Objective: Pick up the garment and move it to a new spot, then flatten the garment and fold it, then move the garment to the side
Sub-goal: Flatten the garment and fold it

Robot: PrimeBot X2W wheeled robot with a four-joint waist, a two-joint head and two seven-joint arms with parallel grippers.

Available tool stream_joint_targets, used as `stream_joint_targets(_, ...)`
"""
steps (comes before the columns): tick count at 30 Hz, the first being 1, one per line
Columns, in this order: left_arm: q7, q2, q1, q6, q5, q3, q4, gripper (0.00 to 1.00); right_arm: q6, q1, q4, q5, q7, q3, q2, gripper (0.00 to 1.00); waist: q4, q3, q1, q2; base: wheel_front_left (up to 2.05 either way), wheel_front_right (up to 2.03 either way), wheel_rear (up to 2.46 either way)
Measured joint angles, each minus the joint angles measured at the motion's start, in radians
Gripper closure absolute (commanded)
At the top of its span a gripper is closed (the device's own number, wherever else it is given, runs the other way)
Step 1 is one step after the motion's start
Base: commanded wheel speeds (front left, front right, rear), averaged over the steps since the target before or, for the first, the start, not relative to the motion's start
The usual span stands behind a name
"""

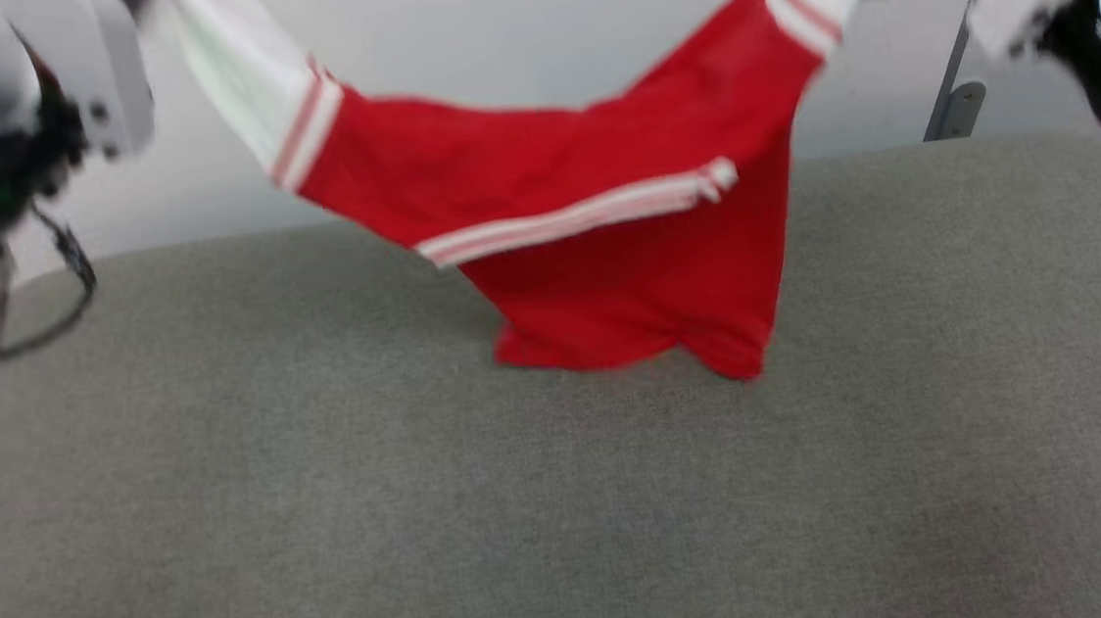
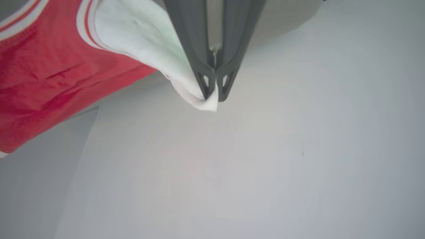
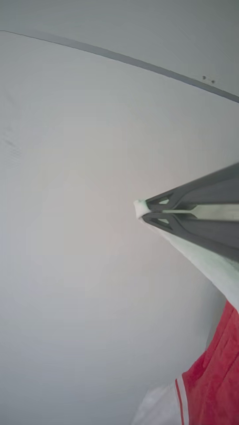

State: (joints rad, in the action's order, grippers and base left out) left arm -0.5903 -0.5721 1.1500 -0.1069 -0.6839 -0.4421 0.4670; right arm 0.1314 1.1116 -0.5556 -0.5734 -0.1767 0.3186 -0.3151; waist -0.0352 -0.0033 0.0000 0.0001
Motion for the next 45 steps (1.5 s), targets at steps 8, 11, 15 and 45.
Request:
stream_joint_targets(8,0.130,0.053,0.201,-0.007,0.053,-0.007,0.186,1.00,0.000,0.214,-0.196,0.030,0.149,0.077,0.049,1.00,0.020,-0.016,0.0000,-0.0001,0.00,0.00,0.00)
stream_joint_targets(11,0.165,0.064,0.266,-0.007,0.063,-0.006,0.255,1.00,0.000,0.272,-0.260,0.028,0.185,0.113,0.057,1.00,0.028,-0.017,0.0000,-0.0001,0.00,0.00,0.00)
stream_joint_targets(15,0.193,0.083,0.333,-0.009,0.076,-0.017,0.329,1.00,0.000,0.335,-0.335,0.012,0.225,0.143,0.064,1.00,0.038,-0.014,0.0000,0.0000,0.00,0.00,0.00)
stream_joint_targets(45,0.611,0.162,0.746,0.001,0.064,-0.073,0.493,1.00,0.000,0.830,-0.466,0.373,0.440,0.136,-0.066,1.00,0.088,0.413,0.0000,0.0000,0.00,0.00,0.00)
